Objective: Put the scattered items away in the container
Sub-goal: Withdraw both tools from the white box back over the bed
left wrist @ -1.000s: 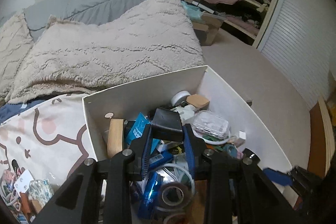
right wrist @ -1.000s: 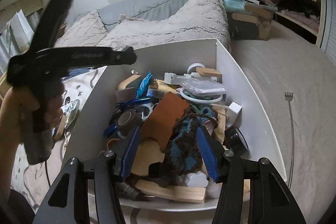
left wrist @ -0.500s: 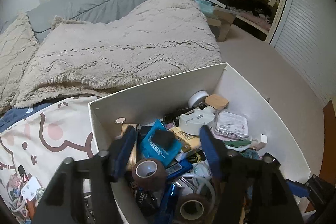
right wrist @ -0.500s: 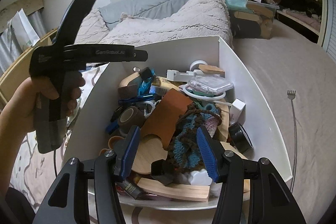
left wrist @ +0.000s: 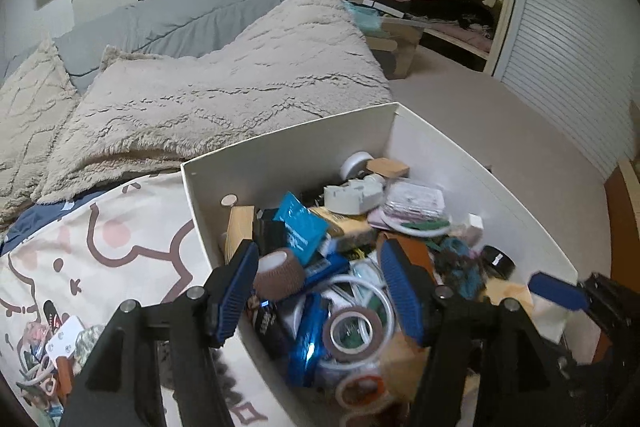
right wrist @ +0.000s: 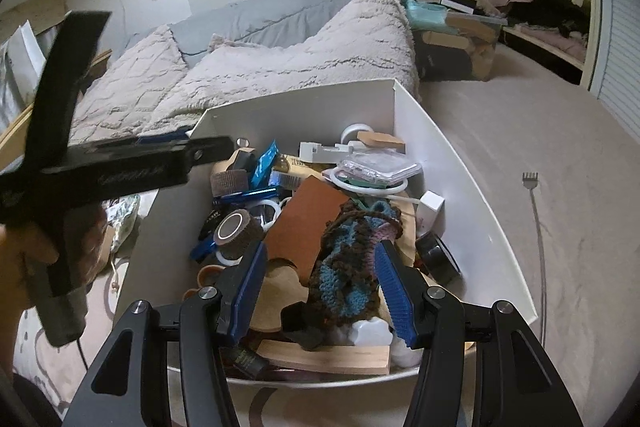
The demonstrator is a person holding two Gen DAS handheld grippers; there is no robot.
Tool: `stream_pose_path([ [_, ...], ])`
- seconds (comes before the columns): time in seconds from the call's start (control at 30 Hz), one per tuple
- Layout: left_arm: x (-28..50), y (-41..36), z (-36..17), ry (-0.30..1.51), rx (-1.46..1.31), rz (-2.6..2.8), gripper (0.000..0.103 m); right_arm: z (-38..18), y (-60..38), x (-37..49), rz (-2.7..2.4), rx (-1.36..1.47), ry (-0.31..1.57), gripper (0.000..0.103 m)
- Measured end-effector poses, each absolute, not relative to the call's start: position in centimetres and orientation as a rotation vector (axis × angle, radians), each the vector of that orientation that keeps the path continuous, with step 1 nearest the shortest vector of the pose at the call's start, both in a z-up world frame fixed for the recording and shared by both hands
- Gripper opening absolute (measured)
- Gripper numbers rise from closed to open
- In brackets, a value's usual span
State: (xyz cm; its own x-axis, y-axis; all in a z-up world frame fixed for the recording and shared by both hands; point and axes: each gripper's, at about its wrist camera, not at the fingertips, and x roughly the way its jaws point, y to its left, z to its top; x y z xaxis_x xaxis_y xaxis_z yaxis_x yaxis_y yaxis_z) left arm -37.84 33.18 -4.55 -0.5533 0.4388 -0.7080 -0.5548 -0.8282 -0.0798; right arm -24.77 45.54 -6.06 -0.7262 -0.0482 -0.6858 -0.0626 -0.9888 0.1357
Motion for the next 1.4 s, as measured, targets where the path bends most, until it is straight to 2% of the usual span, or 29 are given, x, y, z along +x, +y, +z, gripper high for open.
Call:
stream_pose_path([
  [0.23,-35.2,31.2,-3.2,0.220,-0.962,2.354,0.064,-4.8,46.2,-23.5,2.884,-1.063,0.312,0.057],
  [0.27,-34.9,30.8,-3.0,0.221,-0.956,2.355,0.064,-4.7,46.3,-23.4,2.877,-1.054,0.322,0.059],
  [0.3,-34.5,30.4,-2.9,0.221,-0.950,2.356,0.064,-4.5,46.4,-23.1,2.863,-1.041,0.333,0.070],
  [0.33,-34.1,30.1,-2.8,0.217,-0.945,2.358,0.064,-4.4,46.5,-22.9,2.847,-1.028,0.337,0.074],
  [0.43,-33.0,29.0,-2.5,0.208,-0.932,2.361,0.065,-4.2,46.3,-22.3,2.826,-1.002,0.316,0.079],
  [0.5,-32.2,28.3,-2.4,0.206,-0.925,2.366,0.072,-4.2,46.1,-21.9,2.826,-1.003,0.313,0.101],
  [0.6,-31.1,27.5,-2.2,0.216,-0.898,2.380,0.079,-4.1,45.7,-21.1,2.810,-0.954,0.286,0.103],
  [0.77,-29.4,26.0,-1.7,0.239,-0.834,2.420,0.103,-4.1,45.1,-20.1,2.783,-0.922,0.238,0.103],
  [1.4,-25.3,20.5,-1.8,0.250,-0.794,2.471,0.103,-4.4,43.1,-16.8,2.742,-0.880,0.183,0.103],
])
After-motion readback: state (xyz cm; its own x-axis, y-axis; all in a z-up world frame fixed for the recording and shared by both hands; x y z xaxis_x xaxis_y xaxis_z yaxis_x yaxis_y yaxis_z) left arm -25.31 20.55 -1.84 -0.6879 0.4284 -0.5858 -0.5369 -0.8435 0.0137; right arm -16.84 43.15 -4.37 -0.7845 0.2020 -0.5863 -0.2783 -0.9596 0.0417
